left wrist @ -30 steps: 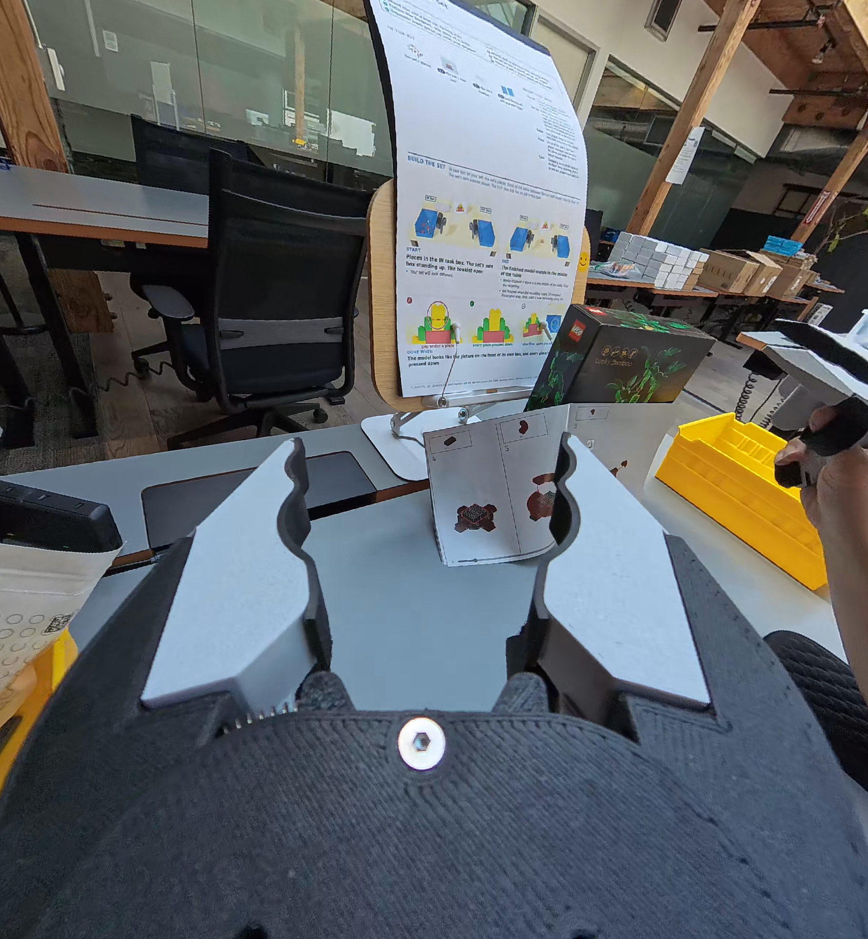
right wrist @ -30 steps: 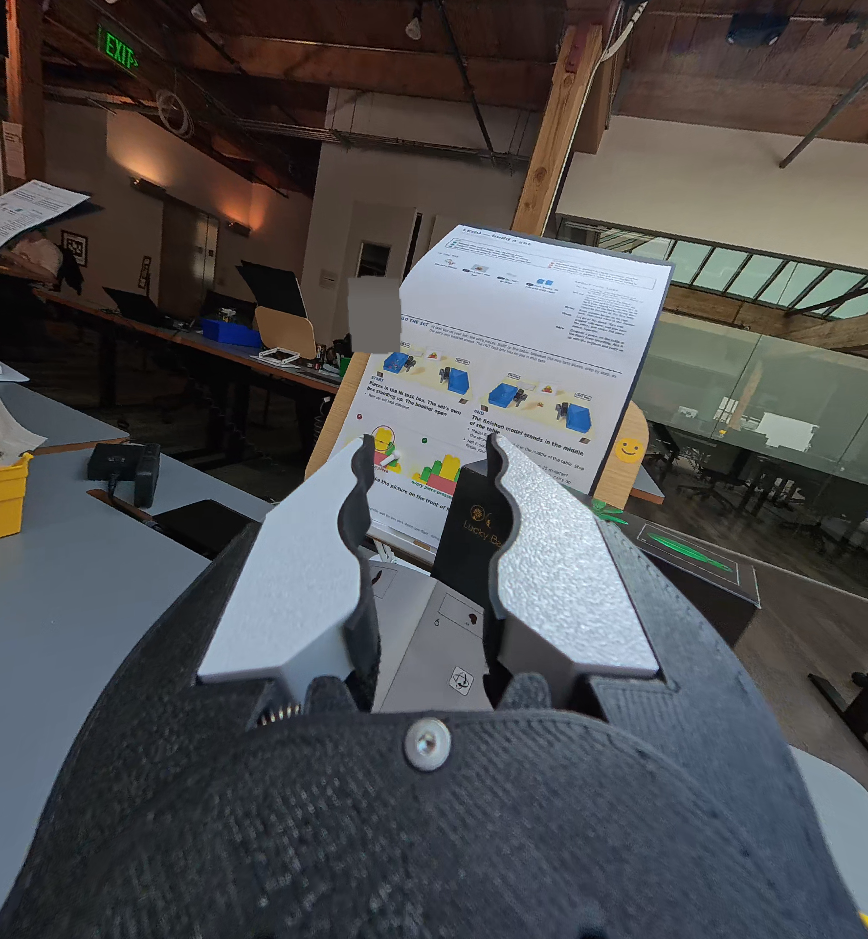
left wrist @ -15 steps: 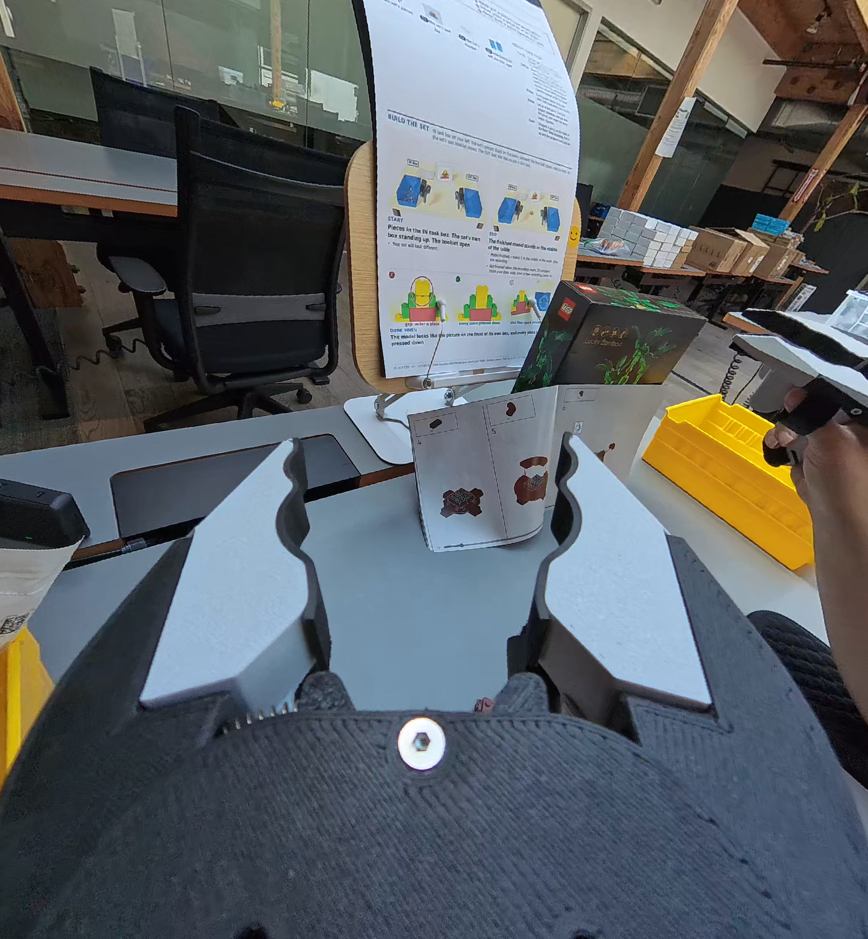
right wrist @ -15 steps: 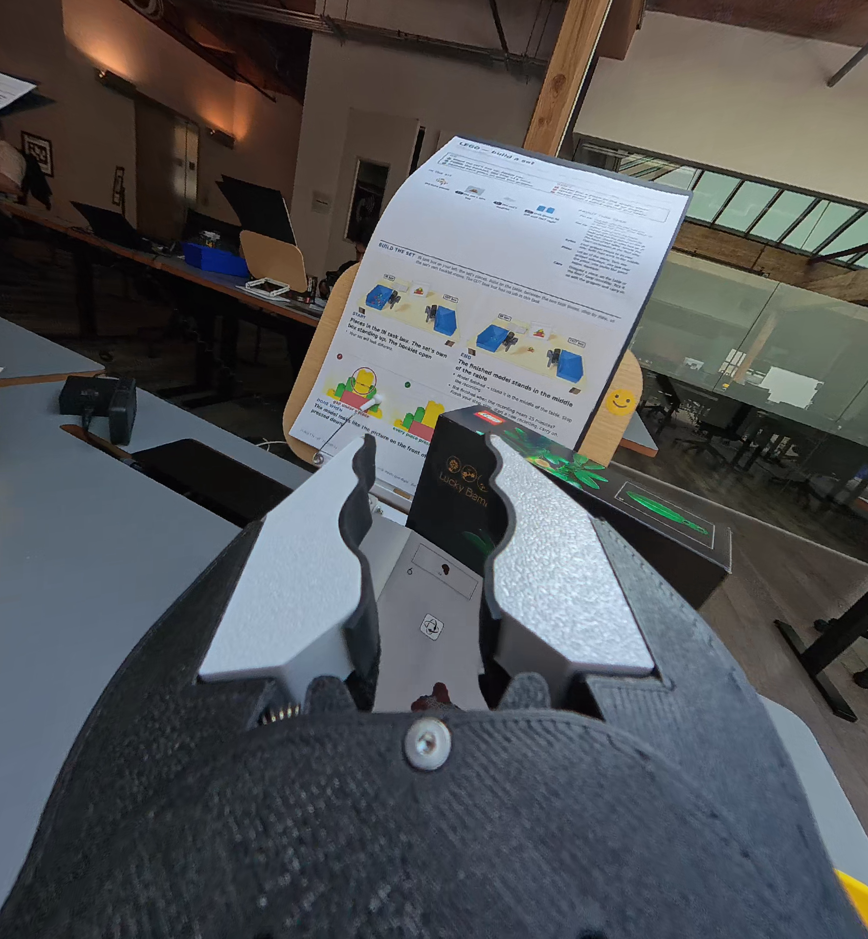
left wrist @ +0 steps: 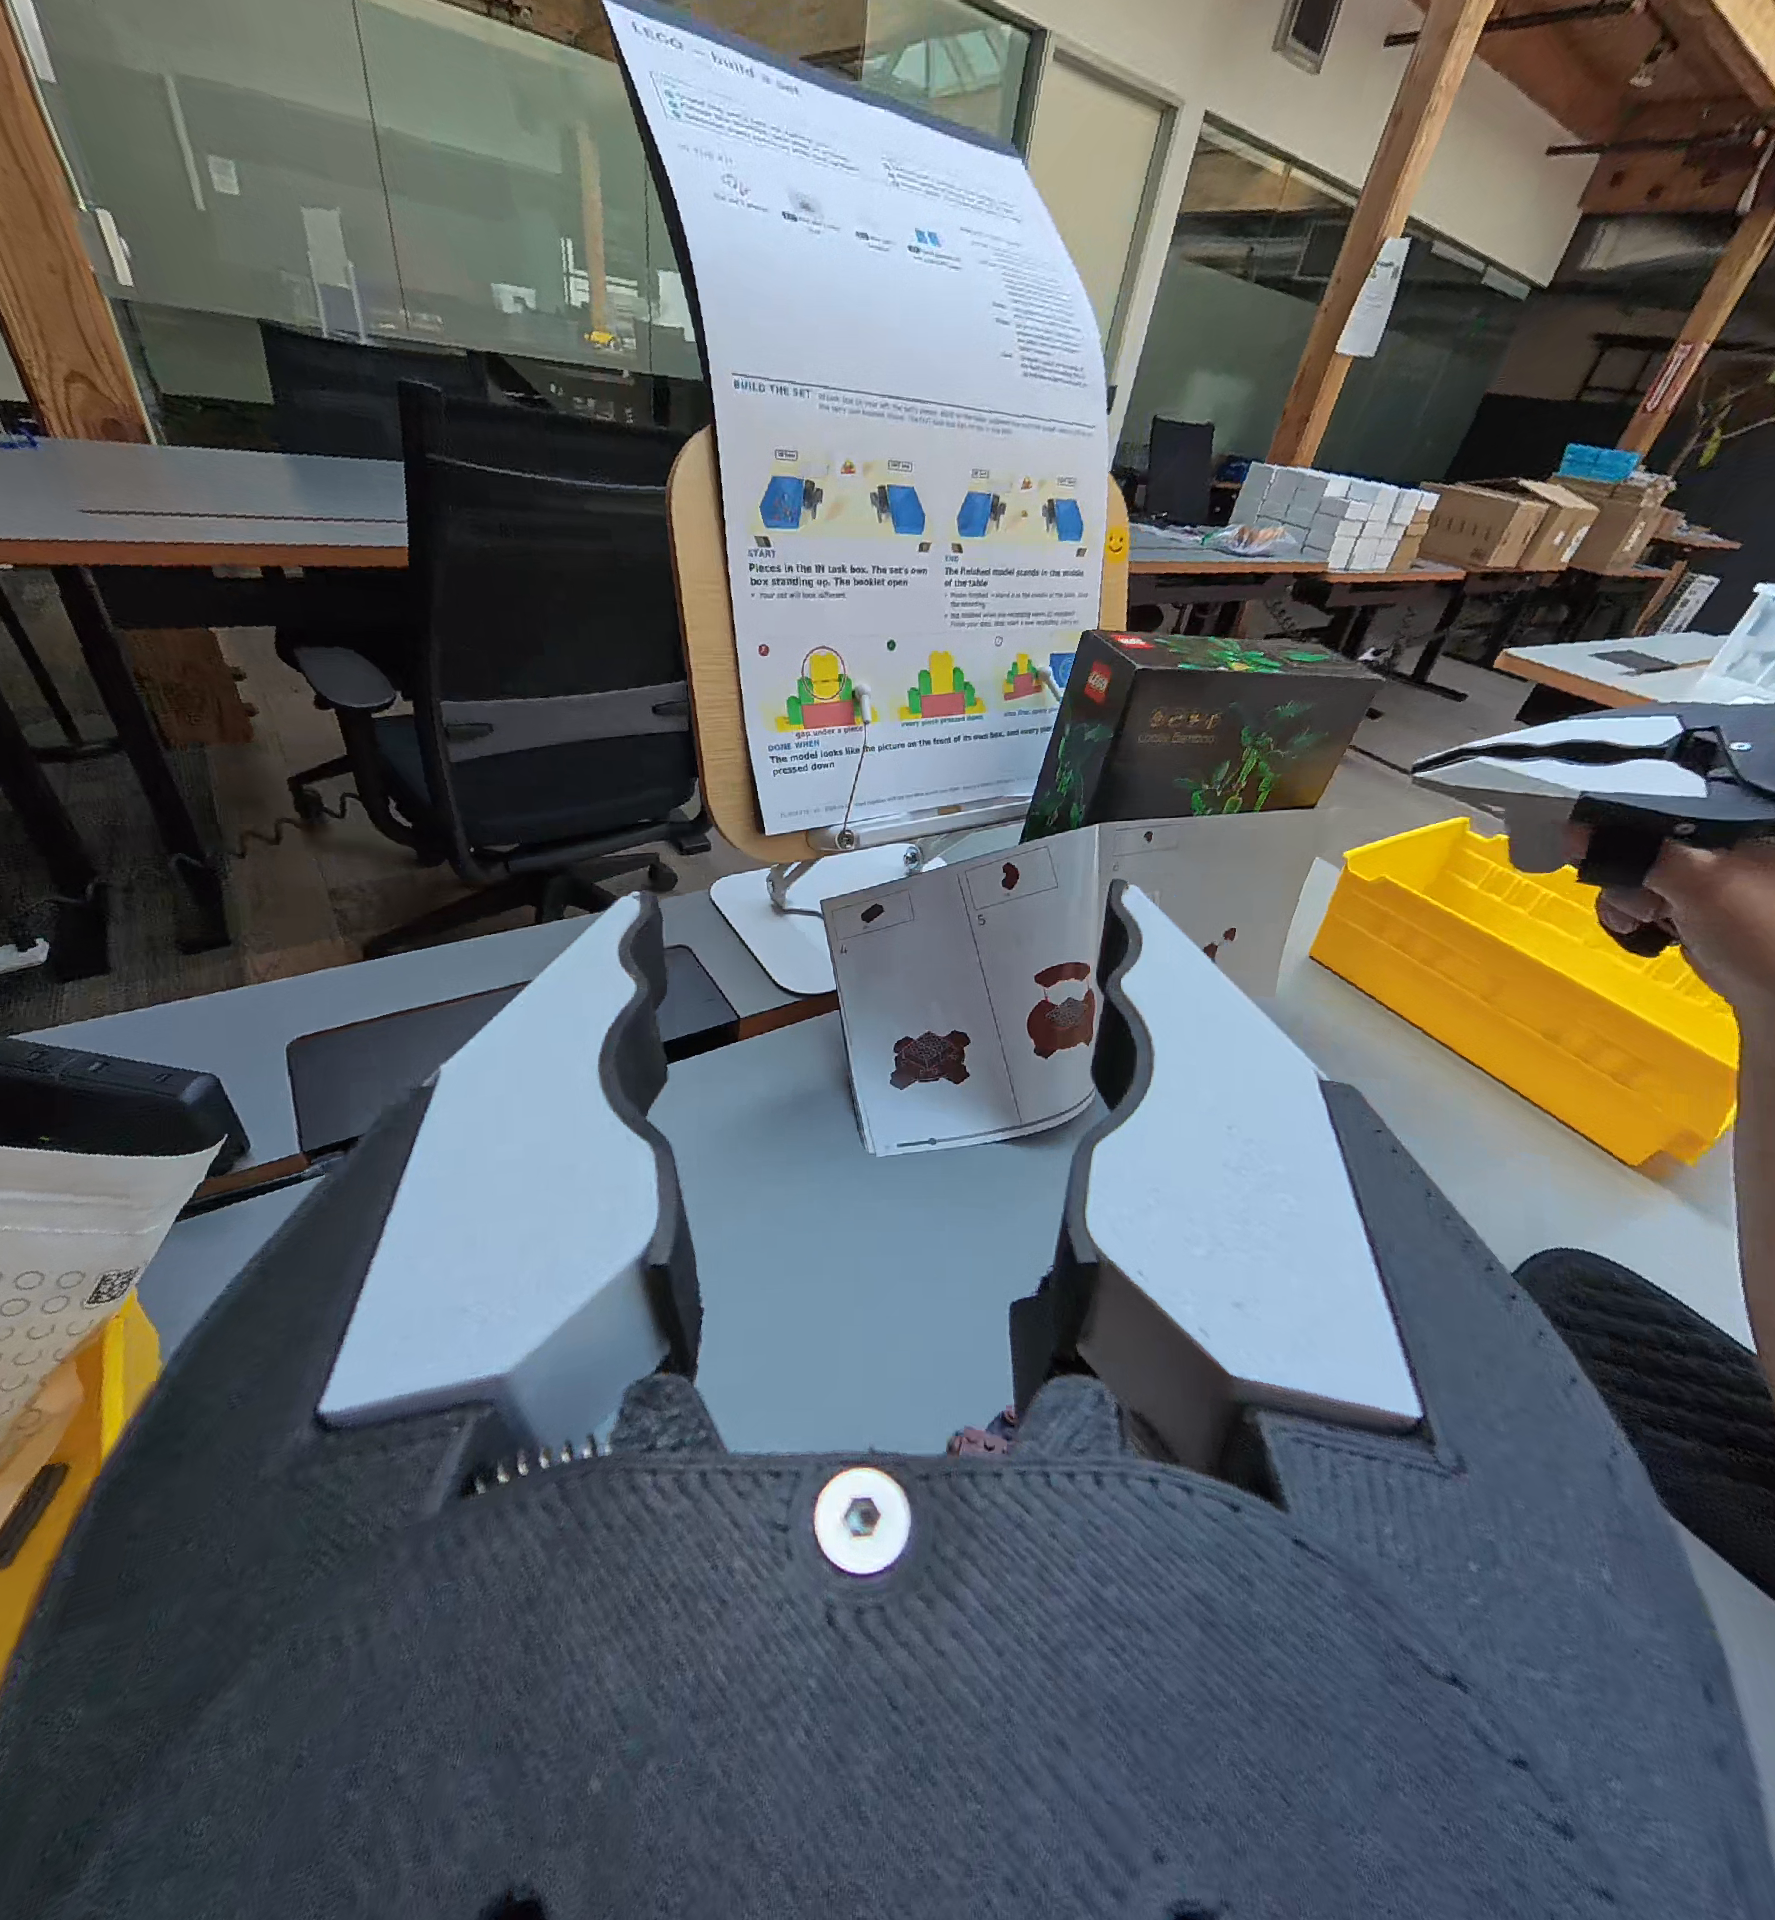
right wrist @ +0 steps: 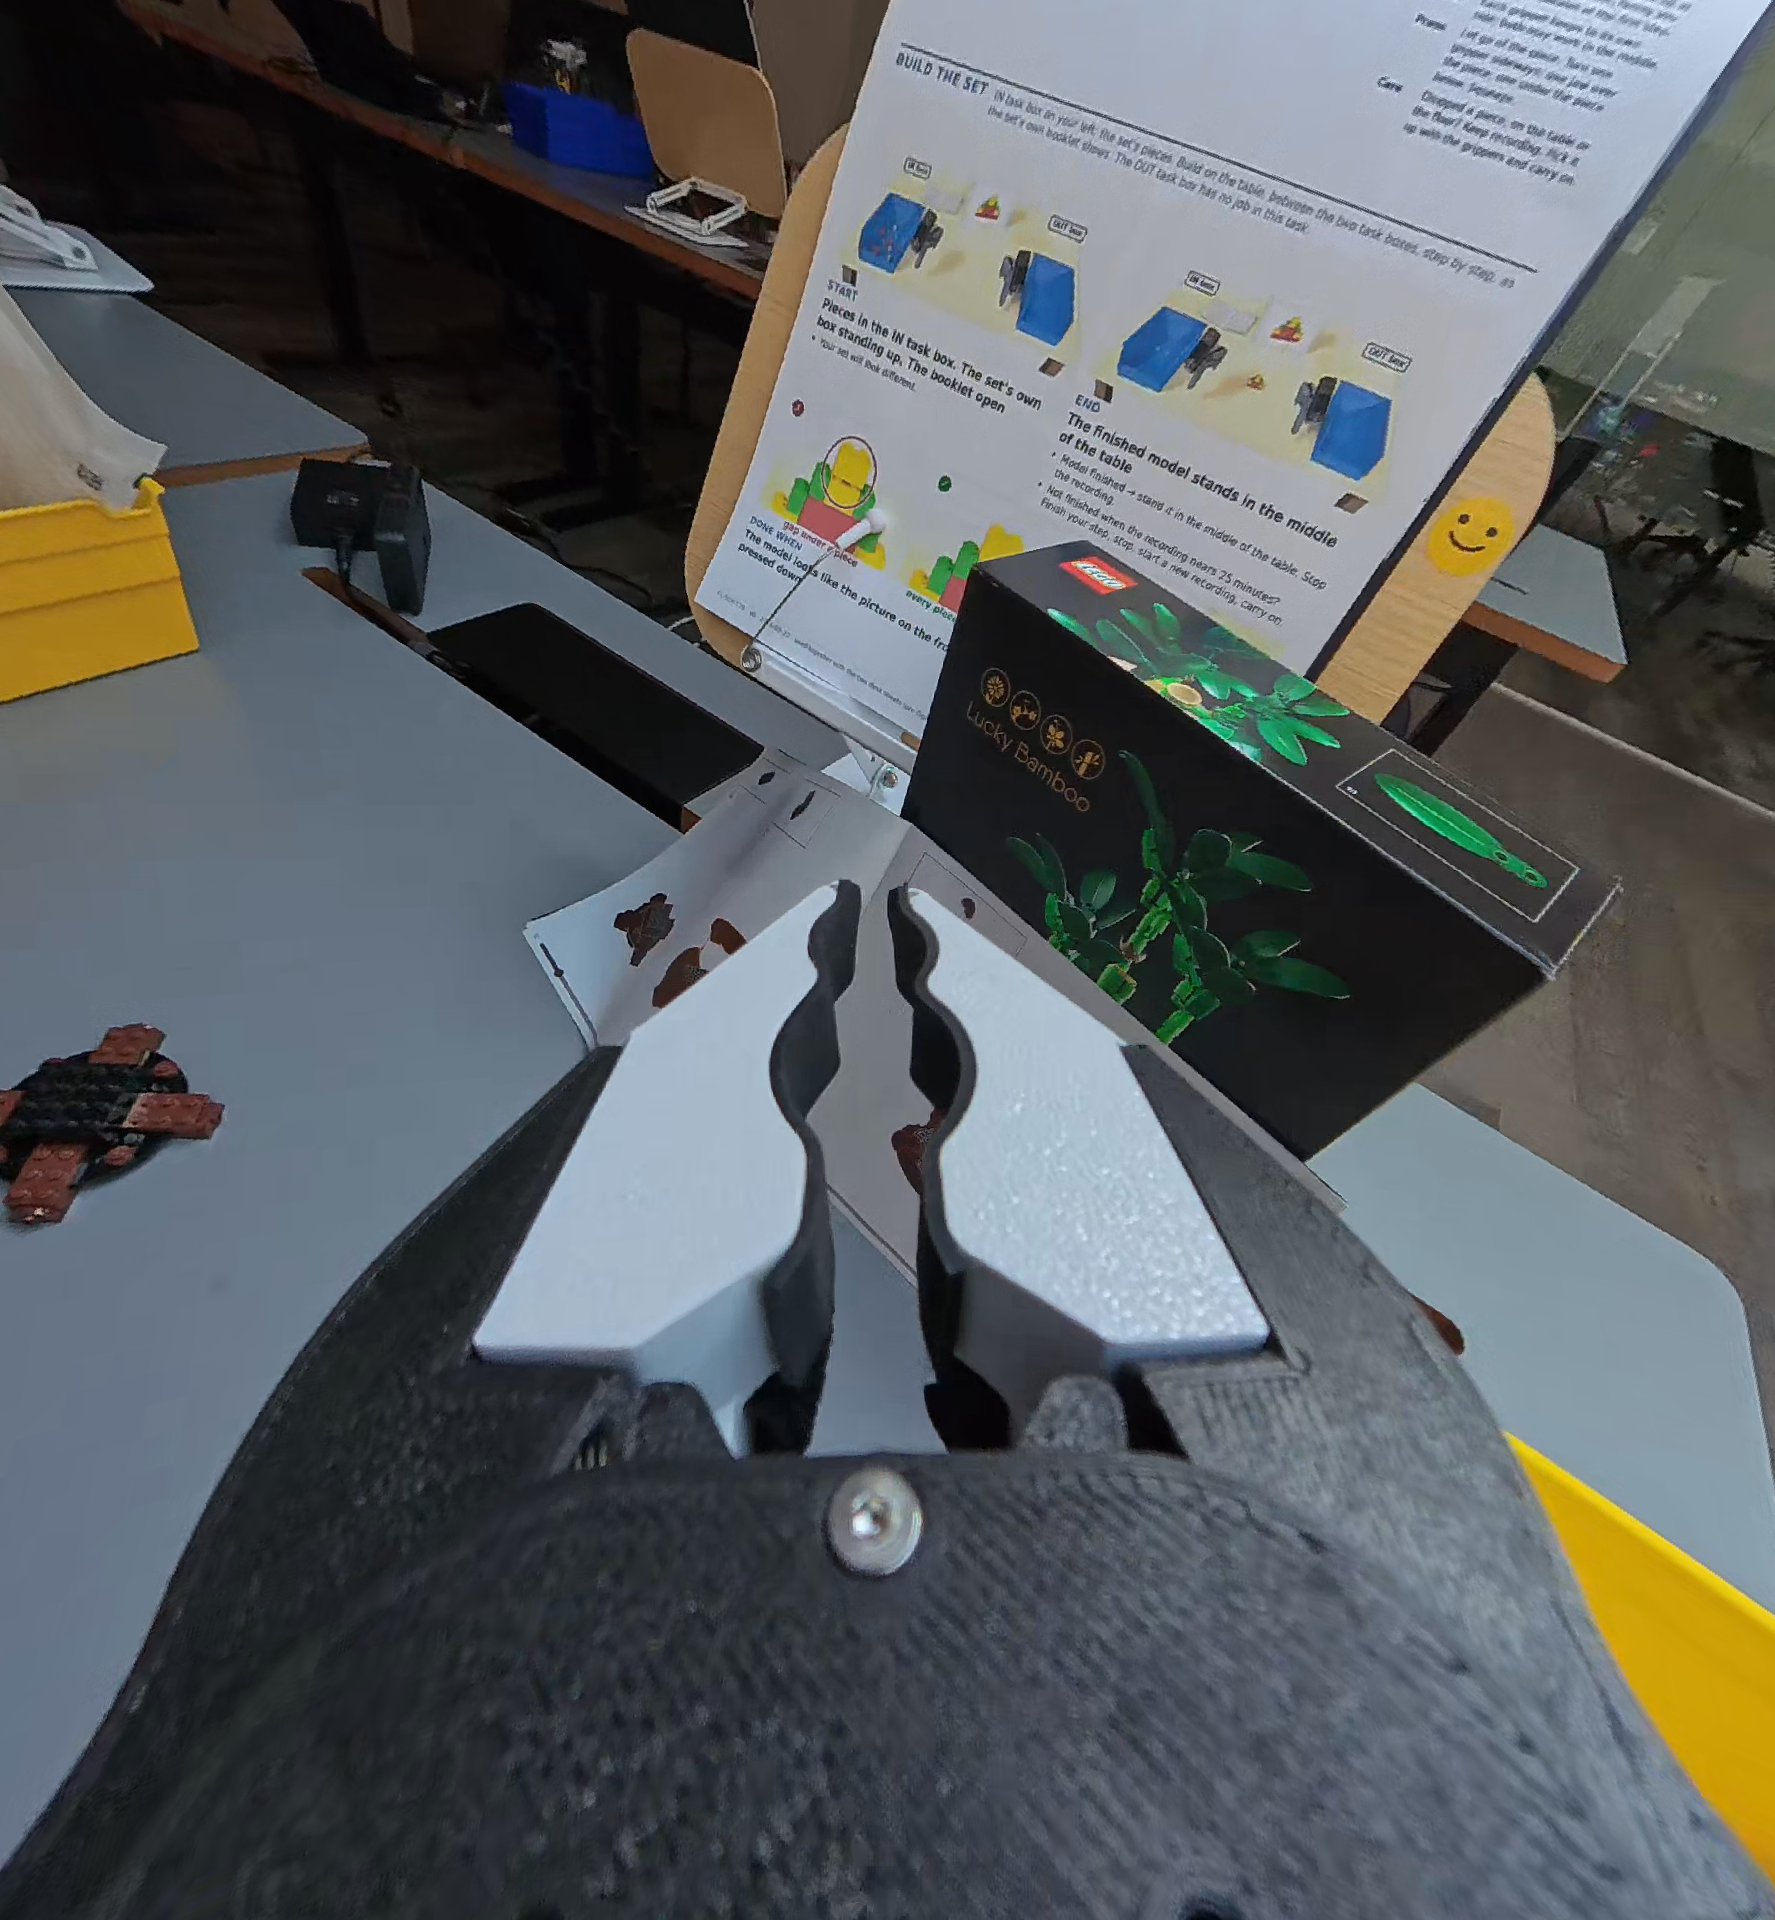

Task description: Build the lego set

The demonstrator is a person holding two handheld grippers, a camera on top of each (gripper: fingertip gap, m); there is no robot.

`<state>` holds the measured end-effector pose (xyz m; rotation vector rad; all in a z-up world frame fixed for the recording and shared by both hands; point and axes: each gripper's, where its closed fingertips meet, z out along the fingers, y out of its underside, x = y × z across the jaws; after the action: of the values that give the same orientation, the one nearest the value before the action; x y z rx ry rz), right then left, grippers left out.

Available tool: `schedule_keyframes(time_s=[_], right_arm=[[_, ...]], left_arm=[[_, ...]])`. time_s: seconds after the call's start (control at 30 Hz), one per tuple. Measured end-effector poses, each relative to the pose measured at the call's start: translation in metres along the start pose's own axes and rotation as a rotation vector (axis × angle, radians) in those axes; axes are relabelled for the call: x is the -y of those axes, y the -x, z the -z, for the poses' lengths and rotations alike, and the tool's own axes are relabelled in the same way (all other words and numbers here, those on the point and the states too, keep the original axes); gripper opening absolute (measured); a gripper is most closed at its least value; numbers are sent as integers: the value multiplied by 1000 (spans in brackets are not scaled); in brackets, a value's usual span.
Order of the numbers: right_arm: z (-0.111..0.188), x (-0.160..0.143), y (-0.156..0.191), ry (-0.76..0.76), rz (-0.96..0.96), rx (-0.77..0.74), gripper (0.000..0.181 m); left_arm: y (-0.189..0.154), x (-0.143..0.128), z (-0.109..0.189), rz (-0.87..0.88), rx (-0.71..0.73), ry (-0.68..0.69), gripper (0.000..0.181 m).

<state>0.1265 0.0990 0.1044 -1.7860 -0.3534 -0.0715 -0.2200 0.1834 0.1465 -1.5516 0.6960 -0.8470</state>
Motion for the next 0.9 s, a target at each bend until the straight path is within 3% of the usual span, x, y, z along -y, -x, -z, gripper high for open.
schedule_keyframes(time_s=[0.13, 0.3, 0.47, 0.7, 0.83, 0.9], right_arm=[[12, 3, -5, -22, -41, 11, 4], [15, -1, -5, 44, 76, -61, 12], [19, 10, 1, 30, 169, -126, 21], [24, 38, 34, -110, 184, -74, 28], [28, 51, 59, -160, 154, -46, 28], [31, 50, 51, -120, 103, -149, 28]], left_arm=[[-1, -12, 13, -26, 43, 68, 82], [3, -36, 38, -58, 76, 130, 79], [30, -52, 89, -63, 164, 148, 77], [70, -85, 161, -98, 274, 204, 75], [88, -90, 185, -89, 296, 183, 74], [94, -89, 191, -67, 287, 154, 74]])
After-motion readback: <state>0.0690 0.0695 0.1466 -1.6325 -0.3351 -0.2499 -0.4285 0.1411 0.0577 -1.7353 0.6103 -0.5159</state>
